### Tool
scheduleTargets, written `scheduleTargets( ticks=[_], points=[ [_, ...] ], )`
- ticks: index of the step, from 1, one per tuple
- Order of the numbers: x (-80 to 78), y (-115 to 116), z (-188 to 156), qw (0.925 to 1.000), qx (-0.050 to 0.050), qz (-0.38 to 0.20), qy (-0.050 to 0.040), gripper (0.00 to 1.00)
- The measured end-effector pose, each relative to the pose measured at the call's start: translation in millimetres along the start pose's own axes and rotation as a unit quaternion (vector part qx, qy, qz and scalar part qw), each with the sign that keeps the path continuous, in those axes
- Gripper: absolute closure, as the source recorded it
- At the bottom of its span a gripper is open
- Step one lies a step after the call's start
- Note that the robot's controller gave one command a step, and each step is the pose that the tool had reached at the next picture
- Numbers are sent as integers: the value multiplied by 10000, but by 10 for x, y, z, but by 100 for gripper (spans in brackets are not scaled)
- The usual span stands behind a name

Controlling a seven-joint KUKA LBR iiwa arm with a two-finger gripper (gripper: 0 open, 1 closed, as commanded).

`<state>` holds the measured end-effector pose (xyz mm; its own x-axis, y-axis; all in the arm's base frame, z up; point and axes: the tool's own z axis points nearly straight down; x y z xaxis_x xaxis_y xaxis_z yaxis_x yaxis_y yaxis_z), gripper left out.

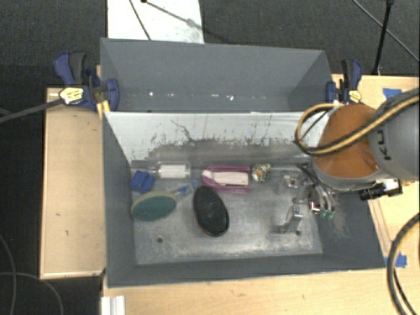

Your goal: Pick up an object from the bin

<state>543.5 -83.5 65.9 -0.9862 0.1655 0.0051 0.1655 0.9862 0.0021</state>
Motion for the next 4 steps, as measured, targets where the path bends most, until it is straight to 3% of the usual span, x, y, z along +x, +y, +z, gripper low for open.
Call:
scheduleTargets(
  ticks=[1,2,3,4],
  points=[
    [-416,478,-100,10000,7,51,-56,0],
    [161,1100,-450,9995,3,301,-32,0],
    [-280,401,-68,9998,22,167,-46,0],
    [-304,739,-47,9993,-4,357,-57,0]
  ],
)
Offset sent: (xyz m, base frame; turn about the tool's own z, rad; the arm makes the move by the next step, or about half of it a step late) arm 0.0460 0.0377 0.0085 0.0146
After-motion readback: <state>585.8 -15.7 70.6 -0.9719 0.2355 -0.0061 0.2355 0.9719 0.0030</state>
